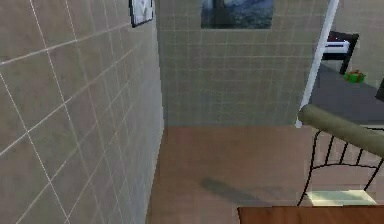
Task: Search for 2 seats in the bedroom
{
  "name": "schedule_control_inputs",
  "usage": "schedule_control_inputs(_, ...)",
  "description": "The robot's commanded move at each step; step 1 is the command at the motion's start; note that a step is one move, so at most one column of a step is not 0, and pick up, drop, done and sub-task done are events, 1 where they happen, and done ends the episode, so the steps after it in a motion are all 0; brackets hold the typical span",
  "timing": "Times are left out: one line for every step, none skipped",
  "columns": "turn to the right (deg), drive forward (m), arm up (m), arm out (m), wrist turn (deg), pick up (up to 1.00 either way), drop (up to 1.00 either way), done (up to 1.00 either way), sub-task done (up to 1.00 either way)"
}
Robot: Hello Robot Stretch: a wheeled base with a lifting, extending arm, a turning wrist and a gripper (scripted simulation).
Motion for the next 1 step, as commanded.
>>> schedule_control_inputs(-3.0, 0.0, 0.0, 0.0, 0.0, 0.0, 0.0, 0.0, 0.0)
